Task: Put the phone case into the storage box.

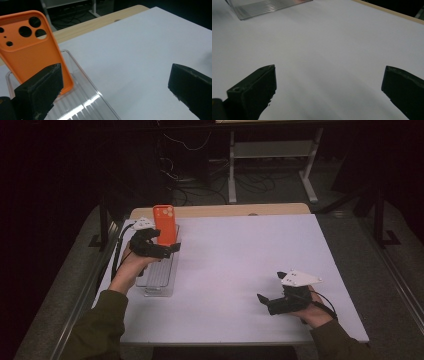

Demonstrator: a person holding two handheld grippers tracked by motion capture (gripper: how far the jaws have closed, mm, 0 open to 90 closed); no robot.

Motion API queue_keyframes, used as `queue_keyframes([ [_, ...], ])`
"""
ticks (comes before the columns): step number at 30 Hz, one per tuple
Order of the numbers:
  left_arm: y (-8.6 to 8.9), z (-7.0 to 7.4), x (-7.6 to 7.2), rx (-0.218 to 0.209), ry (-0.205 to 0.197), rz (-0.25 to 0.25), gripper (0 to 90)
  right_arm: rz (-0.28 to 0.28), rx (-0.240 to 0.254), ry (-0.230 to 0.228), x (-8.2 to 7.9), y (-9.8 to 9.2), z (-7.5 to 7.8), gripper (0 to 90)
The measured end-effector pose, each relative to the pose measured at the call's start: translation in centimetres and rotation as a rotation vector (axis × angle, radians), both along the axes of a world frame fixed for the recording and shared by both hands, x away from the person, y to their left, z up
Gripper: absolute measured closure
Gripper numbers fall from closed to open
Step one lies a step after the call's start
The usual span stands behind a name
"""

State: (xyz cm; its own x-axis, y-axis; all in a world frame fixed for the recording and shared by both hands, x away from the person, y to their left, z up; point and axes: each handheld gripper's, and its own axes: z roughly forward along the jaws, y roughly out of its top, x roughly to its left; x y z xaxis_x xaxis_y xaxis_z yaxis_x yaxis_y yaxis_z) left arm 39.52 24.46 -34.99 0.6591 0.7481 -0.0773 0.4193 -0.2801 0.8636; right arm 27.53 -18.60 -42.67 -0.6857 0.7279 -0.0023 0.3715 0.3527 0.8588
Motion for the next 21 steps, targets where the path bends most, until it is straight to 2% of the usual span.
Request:
queue_keyframes([
  [7, -0.1, -0.4, -2.0, -0.021, -0.005, -0.038, 0.0, 0.012, 0.009, 0.001, 0.0, -0.2, 0.4, 0.0],
  [21, -0.1, -1.9, -5.1, -0.031, -0.012, -0.129, 0.0, 0.032, 0.022, 0.026, 0.3, -0.7, 0.7, 0.0],
])
